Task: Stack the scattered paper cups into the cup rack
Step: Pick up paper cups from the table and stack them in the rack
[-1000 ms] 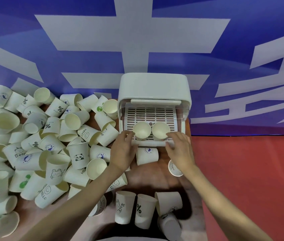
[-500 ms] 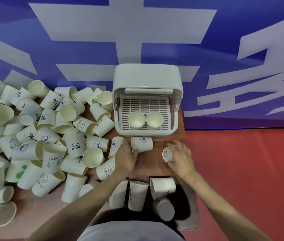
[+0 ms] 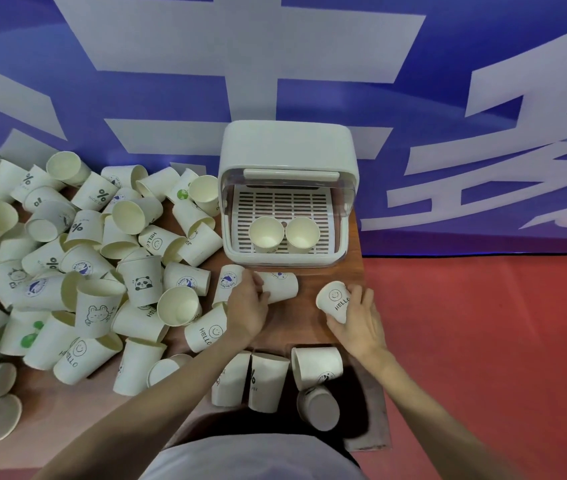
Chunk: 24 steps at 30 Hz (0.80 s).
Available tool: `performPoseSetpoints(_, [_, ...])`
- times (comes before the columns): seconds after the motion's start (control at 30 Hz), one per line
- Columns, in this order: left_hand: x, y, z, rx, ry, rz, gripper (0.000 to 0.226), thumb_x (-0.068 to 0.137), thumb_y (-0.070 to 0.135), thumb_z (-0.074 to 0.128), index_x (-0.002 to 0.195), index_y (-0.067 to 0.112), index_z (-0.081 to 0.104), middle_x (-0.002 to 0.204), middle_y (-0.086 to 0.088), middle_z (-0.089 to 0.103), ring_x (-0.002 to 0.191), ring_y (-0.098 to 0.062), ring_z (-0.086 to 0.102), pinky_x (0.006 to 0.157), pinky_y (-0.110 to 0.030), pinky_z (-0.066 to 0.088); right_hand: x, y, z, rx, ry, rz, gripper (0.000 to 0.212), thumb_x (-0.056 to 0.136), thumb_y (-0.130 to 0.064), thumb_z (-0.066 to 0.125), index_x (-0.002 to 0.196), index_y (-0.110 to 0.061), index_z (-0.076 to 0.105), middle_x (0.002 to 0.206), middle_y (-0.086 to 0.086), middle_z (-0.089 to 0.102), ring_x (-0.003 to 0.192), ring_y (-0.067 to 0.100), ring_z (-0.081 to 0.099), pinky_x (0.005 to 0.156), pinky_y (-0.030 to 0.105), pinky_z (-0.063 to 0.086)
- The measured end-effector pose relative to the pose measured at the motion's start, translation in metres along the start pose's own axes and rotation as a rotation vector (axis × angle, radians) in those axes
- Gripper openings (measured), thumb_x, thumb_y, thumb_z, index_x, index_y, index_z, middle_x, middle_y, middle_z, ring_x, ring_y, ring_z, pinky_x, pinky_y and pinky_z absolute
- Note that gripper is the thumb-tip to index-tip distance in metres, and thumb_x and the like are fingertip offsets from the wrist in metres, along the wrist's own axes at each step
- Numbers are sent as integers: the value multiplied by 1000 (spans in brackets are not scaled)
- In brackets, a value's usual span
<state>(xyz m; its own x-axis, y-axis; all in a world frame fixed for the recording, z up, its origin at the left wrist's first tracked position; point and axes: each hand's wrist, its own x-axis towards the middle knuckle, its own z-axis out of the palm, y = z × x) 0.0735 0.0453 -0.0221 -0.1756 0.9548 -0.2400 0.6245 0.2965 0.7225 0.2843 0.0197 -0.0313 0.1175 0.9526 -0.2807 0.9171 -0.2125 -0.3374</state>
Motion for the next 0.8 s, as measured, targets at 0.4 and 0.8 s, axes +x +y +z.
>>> performPoseSetpoints(0.4, [-15,6,-36,74,67,456,26,88,5,60,113,6,59,88,-7,69,81,-25,63,72,-32,48,11,-4,-5,-216,-142,-60,43,91,-32,57,131,-22,45,125,11,39,105,31,57,94,37,42])
performPoseSetpoints(0.8, [21,22,-83,200,372,843,28,81,-6,62,104,8,69,93,-7,68,89,-23,58,78,-31,45,30,-34,-85,166,130,-275,20,81,-33,72,86,-13,69,126,4,47,105,26,56,91,42,50])
